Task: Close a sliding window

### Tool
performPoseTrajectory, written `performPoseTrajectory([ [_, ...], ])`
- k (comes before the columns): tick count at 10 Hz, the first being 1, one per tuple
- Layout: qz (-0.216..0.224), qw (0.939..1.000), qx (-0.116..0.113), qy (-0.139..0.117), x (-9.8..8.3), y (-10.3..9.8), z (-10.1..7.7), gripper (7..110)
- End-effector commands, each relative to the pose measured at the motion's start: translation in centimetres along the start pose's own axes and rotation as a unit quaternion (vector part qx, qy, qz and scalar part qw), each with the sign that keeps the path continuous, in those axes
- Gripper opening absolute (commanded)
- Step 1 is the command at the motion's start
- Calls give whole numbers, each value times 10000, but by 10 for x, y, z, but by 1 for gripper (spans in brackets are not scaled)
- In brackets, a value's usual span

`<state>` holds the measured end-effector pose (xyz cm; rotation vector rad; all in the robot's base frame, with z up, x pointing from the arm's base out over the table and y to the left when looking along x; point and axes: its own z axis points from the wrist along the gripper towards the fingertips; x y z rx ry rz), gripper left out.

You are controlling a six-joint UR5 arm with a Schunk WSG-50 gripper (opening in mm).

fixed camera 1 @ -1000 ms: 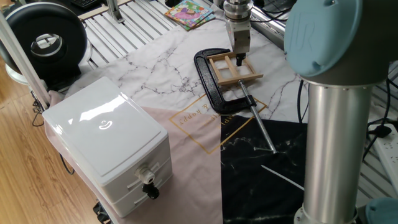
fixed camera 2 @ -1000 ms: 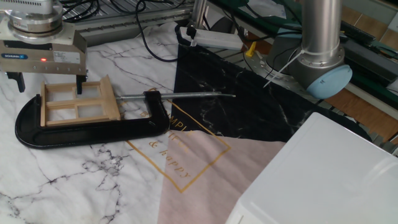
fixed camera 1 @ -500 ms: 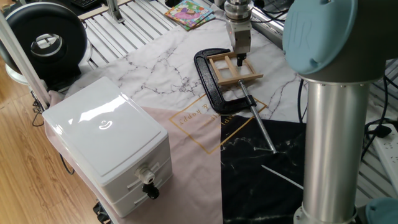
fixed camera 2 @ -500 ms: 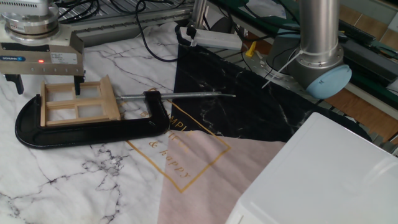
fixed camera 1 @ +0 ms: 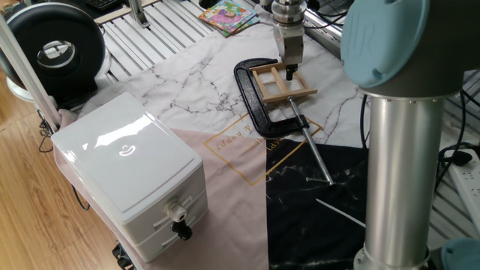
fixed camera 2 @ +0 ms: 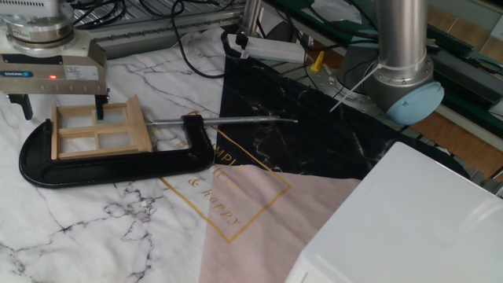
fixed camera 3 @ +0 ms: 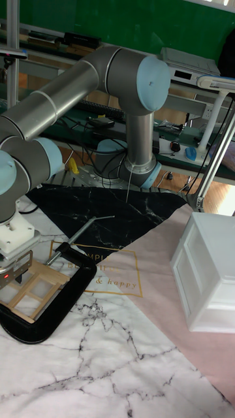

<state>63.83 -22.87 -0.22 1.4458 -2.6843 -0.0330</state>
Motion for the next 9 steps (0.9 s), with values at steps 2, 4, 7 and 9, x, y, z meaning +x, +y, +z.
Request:
performPoseTrajectory([
  [2, 6, 10000, -11, -86, 0, -5, 5, 44],
  [4, 3, 9999, -41, -103, -1, -3, 5, 44],
  [7, 1, 9999, -47, -126, -2, -3, 4, 44],
  [9, -7, 9999, -34, -135, -2, -5, 5, 44],
])
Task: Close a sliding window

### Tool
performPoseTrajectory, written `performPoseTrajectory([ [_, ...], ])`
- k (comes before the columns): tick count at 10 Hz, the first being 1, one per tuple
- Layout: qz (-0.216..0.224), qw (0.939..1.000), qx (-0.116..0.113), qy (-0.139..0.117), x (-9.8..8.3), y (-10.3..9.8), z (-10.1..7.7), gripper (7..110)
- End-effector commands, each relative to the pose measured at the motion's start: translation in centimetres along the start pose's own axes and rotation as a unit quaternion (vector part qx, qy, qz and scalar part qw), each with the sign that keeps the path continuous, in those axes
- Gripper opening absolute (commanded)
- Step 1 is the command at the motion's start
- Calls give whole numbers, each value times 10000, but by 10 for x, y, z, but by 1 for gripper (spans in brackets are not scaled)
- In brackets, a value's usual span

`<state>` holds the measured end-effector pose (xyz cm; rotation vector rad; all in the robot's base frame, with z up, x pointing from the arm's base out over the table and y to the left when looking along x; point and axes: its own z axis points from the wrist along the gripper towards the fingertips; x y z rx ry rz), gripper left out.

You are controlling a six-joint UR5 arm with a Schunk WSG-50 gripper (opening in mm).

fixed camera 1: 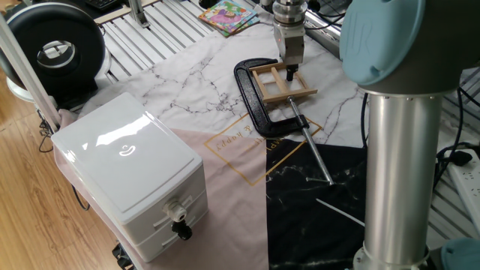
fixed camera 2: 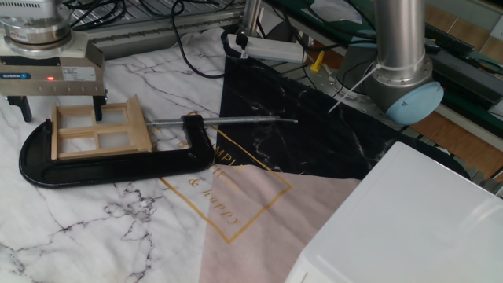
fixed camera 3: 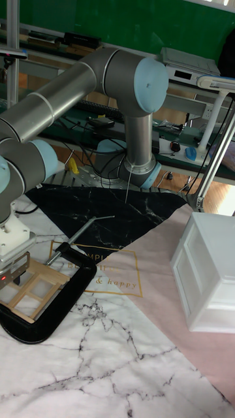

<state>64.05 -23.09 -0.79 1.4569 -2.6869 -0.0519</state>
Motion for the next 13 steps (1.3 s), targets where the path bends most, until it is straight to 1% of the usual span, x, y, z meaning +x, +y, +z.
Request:
performPoseTrajectory([
  [1, 17, 10000, 1, -72, -1, -3, -1, 44],
  [6, -27, 10000, 50, -66, -1, -9, 2, 44],
  [8, -47, 10000, 77, -38, 1, -11, 0, 44],
  [11, -84, 9998, 197, 22, 1, -18, -4, 44],
  [13, -127, 9988, 443, 141, 2, -27, -8, 44],
])
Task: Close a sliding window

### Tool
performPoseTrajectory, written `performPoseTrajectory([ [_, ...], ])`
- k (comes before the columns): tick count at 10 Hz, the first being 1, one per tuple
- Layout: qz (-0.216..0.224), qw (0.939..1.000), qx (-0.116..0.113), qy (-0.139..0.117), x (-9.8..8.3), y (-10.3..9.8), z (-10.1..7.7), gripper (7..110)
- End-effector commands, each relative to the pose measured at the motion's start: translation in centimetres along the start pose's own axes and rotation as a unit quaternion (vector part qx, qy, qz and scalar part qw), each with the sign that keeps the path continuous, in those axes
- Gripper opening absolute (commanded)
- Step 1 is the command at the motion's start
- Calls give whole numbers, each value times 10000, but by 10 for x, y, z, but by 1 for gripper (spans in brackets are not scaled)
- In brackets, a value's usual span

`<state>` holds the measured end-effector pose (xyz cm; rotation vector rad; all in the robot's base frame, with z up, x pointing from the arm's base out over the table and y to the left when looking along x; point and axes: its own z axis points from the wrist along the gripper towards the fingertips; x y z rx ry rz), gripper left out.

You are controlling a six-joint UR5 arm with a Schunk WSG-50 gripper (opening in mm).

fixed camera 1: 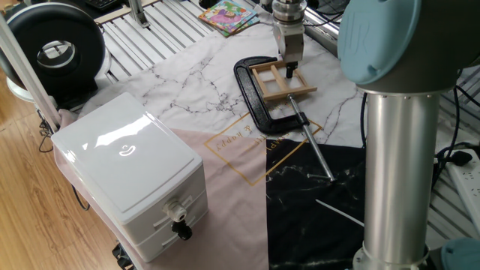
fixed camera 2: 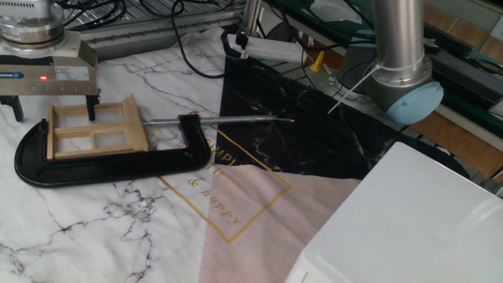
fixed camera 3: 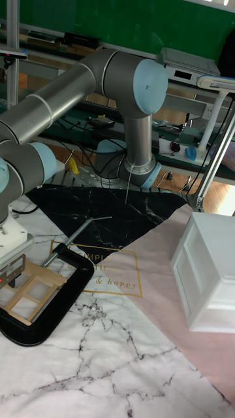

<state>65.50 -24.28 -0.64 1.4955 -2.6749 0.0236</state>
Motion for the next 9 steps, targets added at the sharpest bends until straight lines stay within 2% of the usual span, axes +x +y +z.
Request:
performPoseTrajectory([
  [1, 2, 9997, 239, 69, 0, -9, -6, 44],
  [7, -161, 9969, 763, 121, -2, -34, -12, 44],
  [9, -229, 9942, 1042, 166, -3, -43, -19, 44],
])
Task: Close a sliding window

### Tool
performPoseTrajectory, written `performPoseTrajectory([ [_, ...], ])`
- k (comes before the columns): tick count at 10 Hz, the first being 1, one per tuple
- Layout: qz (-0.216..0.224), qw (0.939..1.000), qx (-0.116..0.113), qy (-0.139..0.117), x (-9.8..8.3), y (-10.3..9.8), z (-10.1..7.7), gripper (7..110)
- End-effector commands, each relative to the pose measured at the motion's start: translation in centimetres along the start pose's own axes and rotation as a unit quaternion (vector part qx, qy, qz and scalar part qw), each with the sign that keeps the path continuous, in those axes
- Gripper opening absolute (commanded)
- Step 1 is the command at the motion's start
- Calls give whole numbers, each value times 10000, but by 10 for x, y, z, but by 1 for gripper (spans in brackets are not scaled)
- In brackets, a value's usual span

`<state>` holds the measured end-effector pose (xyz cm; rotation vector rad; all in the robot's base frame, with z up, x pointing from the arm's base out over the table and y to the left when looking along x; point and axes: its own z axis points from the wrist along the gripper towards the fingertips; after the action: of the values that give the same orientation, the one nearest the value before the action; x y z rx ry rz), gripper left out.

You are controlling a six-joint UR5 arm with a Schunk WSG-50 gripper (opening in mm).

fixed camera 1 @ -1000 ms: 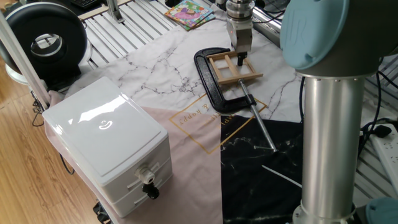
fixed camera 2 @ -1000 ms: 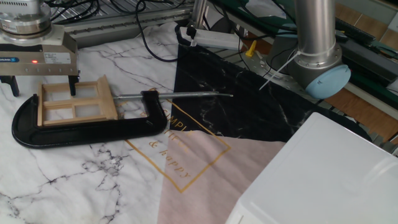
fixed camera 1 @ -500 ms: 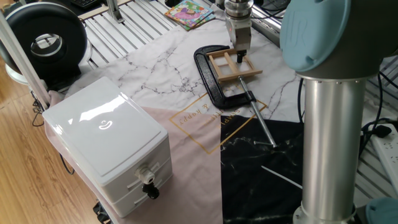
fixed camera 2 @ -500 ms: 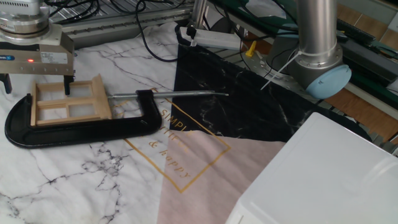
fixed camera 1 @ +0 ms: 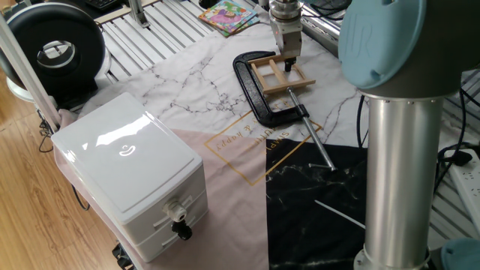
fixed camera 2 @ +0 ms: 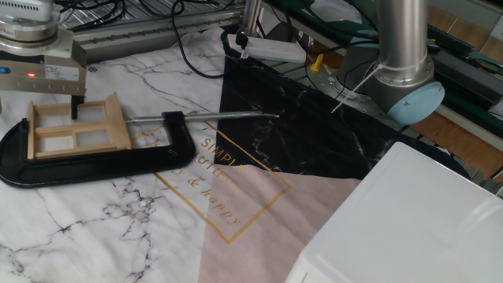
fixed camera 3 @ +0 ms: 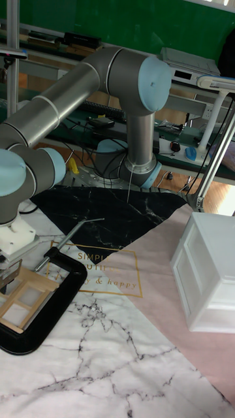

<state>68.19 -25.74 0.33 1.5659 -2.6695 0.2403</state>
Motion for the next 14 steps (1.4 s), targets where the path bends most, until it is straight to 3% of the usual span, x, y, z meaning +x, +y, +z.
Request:
performPoseTrajectory([
  [1, -49, 9992, 404, -16, -3, -15, -7, 44],
  [3, -142, 9988, 441, -136, -9, -18, -7, 44],
  [5, -104, 9998, 169, -58, -2, -3, -10, 44],
  [6, -115, 9998, 178, 7, 2, -2, -12, 44],
  [7, -44, 10000, 30, 70, 5, 6, -15, 44],
  [10, 123, 9978, -619, -183, -4, 33, -2, 44],
  [11, 136, 9964, -829, -131, 1, 42, -3, 44],
  [14, 120, 9941, -1075, -84, 9, 51, -8, 44],
])
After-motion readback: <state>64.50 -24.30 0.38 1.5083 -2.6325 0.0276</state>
